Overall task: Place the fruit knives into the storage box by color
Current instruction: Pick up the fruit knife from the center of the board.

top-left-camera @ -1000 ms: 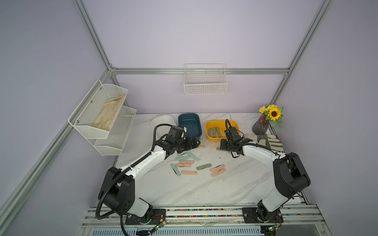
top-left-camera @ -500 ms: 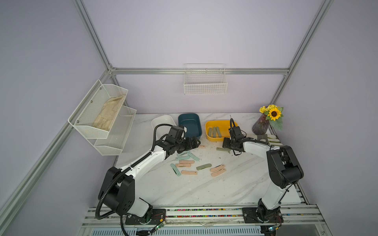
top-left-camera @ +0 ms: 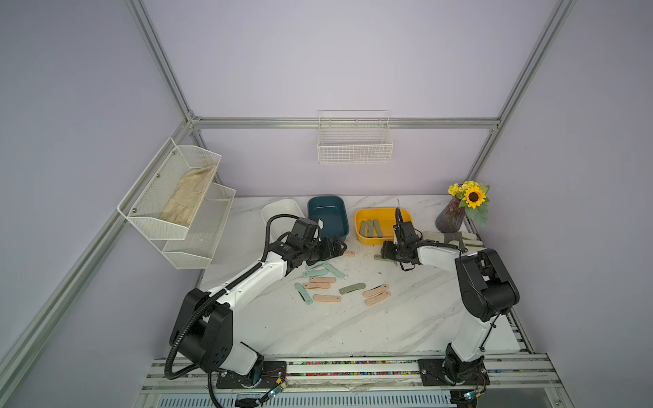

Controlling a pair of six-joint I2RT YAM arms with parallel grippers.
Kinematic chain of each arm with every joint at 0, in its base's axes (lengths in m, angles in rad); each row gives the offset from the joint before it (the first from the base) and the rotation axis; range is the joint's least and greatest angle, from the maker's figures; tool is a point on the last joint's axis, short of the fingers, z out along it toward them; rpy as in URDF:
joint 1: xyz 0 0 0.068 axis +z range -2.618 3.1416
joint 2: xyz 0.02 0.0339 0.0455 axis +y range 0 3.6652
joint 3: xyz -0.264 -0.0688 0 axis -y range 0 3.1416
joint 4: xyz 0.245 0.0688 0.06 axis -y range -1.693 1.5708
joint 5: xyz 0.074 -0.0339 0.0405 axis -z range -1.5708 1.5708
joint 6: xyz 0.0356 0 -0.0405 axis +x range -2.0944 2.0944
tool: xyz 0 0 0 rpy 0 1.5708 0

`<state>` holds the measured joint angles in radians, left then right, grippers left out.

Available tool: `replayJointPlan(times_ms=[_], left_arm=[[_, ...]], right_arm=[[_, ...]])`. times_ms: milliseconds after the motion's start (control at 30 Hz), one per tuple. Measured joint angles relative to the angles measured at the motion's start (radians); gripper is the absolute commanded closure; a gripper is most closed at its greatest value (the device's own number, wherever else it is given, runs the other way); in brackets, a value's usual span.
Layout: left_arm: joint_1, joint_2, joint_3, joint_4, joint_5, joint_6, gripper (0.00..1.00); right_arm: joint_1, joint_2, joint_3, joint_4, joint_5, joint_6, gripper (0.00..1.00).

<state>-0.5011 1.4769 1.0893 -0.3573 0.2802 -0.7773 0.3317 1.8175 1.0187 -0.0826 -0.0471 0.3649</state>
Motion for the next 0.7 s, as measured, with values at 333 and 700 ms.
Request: replayJointPlan(times_ms=[333,700], left_arm=[[-0.006,-0.007,0.000,0.000,-0.002,-0.009,0.00],[-0.011,-0.018,0.000,0.002,-0.011,-0.016,0.00]], right_arm=[[0.000,-0.085,-0.101,0.011,-0.069,0.015,0.41],[0.038,-0.106,-0.114,0.010,-0.103,0.045,0.43]])
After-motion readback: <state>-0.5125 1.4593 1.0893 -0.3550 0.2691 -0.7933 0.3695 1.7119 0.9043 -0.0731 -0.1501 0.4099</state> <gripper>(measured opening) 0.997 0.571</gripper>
